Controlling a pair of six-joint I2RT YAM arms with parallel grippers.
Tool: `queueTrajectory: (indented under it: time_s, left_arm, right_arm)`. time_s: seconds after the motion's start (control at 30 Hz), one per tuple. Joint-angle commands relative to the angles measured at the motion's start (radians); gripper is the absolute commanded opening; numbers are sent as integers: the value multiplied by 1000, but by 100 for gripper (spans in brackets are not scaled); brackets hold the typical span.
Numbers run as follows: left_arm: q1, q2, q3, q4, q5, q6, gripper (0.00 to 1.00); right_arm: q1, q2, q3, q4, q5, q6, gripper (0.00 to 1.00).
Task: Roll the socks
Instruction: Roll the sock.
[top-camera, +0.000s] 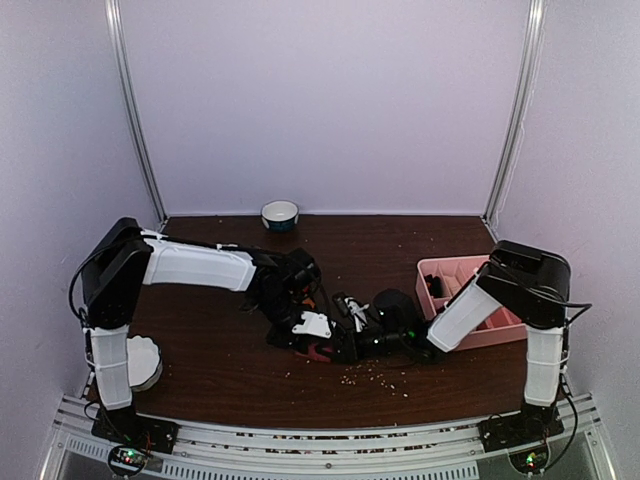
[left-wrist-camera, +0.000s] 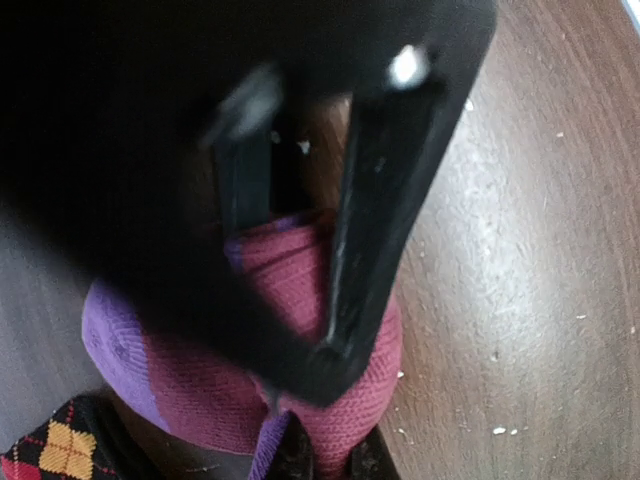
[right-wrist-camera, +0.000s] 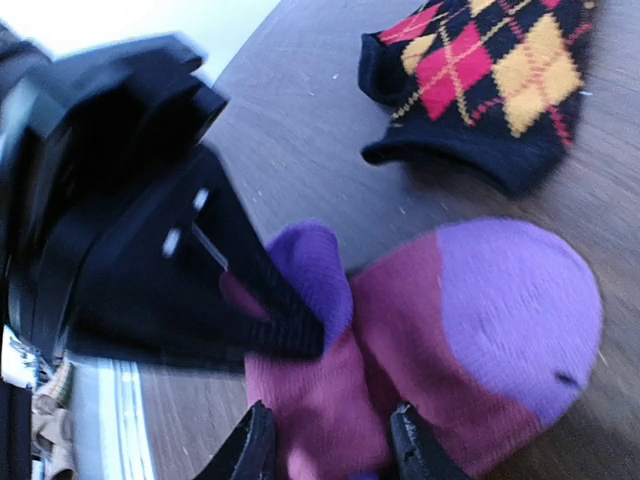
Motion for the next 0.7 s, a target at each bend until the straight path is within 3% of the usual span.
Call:
queueTrajectory:
  time_s: [0.0, 0.3, 0.47, 0.5, 0.53, 0.67]
  left_arm:
    - [51, 59, 40, -170, 73, -69, 0]
    - [74, 57, 42, -316, 178, -138, 0]
    - [71, 46, 34, -426, 217, -169, 0]
    - [69, 45, 29, -434, 217, -174, 0]
    - [65, 49, 26, -441, 214, -178, 0]
    - [44, 101, 54, -455, 198, -191, 0]
  right_arm:
    - [-8, -30, -131, -208, 162, -75, 40]
    - [1, -279, -334, -23, 318, -193, 46]
    - [89, -454, -380, -134, 542, -316, 47]
    - [101, -499, -385, -154, 575, -339, 79]
    - [107, -530, -394, -165, 594, -348, 98]
    - [105, -635, -495, -34, 754, -188, 100]
